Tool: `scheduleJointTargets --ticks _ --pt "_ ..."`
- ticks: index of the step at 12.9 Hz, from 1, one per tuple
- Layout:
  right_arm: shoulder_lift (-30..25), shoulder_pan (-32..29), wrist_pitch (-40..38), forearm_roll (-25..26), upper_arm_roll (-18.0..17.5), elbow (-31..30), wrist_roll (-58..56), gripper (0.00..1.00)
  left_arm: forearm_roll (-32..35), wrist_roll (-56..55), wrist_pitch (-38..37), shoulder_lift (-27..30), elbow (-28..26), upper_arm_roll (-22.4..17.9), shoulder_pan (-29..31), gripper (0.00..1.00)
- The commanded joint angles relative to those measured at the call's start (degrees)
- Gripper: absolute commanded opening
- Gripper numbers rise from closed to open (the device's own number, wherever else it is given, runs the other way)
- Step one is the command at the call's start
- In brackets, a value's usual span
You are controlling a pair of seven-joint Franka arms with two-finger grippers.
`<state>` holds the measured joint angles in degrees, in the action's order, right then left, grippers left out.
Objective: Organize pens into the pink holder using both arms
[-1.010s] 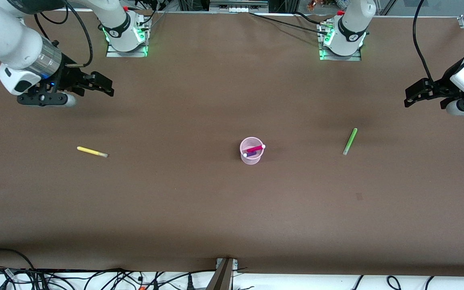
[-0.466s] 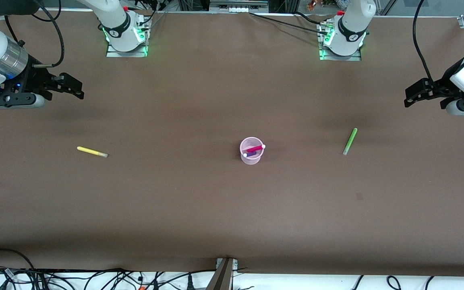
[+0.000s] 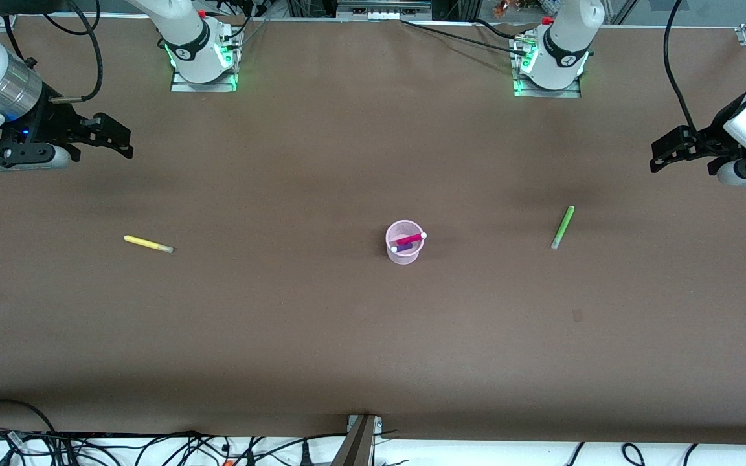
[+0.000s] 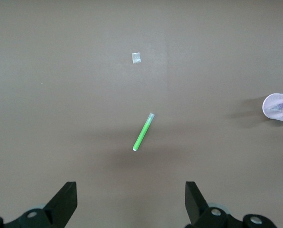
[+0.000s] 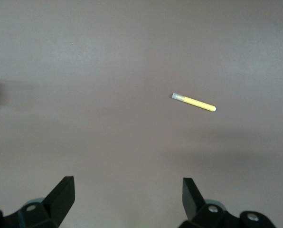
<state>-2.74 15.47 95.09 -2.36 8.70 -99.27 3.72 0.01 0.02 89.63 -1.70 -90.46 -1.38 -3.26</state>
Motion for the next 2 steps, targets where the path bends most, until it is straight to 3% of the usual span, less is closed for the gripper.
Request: scheduleJointTargets --ticks 1,2 --pt "1.2 -1.0 -0.4 1.0 -1.0 2.4 -2.1 1.0 -0.6 -0.4 -0.8 0.6 0.1 0.0 -0.2 1.0" --pt "1.2 -1.0 -0.5 1.1 -1.1 2.3 -2.1 1.0 -0.6 -0.4 -0.8 0.6 0.1 0.0 -0.2 1.0"
